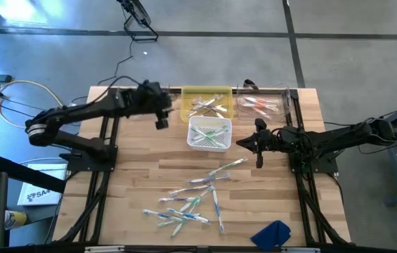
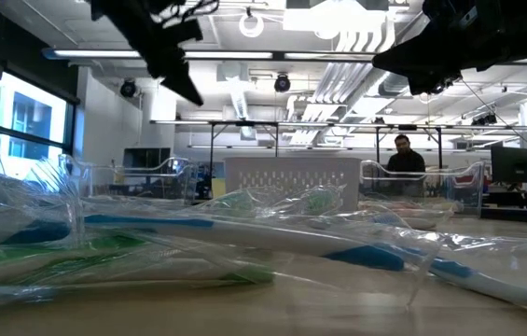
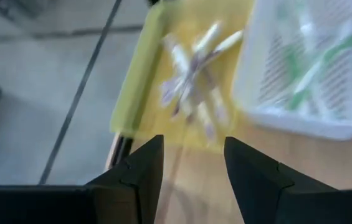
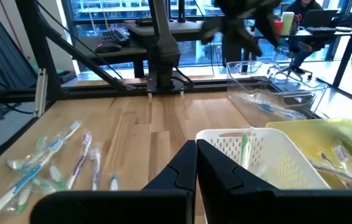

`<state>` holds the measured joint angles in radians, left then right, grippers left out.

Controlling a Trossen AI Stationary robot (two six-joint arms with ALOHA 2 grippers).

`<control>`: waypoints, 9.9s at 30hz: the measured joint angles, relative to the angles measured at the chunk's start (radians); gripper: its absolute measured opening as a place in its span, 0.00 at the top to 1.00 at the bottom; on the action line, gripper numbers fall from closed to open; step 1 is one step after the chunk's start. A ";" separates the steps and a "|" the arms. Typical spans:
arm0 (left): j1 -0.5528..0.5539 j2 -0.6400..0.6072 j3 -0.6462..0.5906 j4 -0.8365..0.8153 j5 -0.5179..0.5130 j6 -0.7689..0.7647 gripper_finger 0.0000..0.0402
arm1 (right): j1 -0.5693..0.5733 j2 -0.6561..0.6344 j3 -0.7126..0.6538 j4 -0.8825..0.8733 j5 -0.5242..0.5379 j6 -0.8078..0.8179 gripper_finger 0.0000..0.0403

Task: Pick & Place Toothbrushes
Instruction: Put the green toothbrush into the white bin

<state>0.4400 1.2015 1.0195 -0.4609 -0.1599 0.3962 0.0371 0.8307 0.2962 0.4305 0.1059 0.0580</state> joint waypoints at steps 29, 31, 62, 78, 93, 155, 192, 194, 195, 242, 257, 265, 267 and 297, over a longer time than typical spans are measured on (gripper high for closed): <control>-0.491 -0.076 -0.395 0.758 0.016 0.383 0.59 | 0.000 0.000 0.000 -0.010 -0.008 -0.003 0.99; -0.496 -0.082 -0.394 0.757 0.016 0.385 0.59 | 0.000 0.000 0.000 -0.010 -0.008 -0.004 0.99; -0.492 -0.130 -0.393 0.604 0.014 0.249 0.59 | 0.000 0.006 0.000 -0.004 -0.033 0.055 0.99; -0.493 -0.123 -0.393 0.619 0.019 0.194 0.59 | 0.000 0.007 0.000 -0.035 -0.108 0.151 0.99; -0.493 -0.123 -0.393 0.627 0.022 0.180 0.59 | 0.000 0.040 0.000 -0.086 -0.109 0.106 0.99; -0.492 -0.123 -0.393 0.617 0.017 -0.005 0.59 | 0.094 0.473 0.000 -0.187 0.033 0.122 0.68; -0.493 -0.123 -0.393 0.615 0.018 -0.005 0.59 | 0.106 0.599 0.001 -0.103 0.009 0.095 0.95; -0.492 -0.122 -0.393 0.616 0.018 -0.005 0.59 | 0.112 0.595 0.001 -0.104 0.006 0.095 0.95; -0.492 -0.122 -0.393 0.616 0.018 -0.005 0.59 | 0.115 0.595 0.000 -0.101 0.003 0.095 0.95; -0.492 -0.123 -0.393 0.757 -0.071 0.052 0.59 | 0.055 0.340 0.288 -0.261 0.221 0.148 0.95; -0.492 -0.123 -0.393 0.755 -0.070 0.045 0.59 | -0.037 0.587 0.620 -0.762 0.209 0.255 0.95; -0.492 -0.123 -0.393 0.749 -0.070 0.044 0.59 | -0.087 0.629 0.700 -0.853 0.171 0.273 0.96; -0.492 -0.123 -0.393 0.749 -0.070 0.044 0.59 | -0.103 0.630 0.701 -0.854 0.148 0.288 0.96; -0.492 -0.123 -0.393 0.697 -0.065 0.043 0.59 | -0.131 0.697 0.453 -0.332 0.097 0.230 0.96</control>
<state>-0.0525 1.0782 0.6270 0.2359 -0.2249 0.4397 -0.0937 1.5276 0.7494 0.0983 0.2029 0.2878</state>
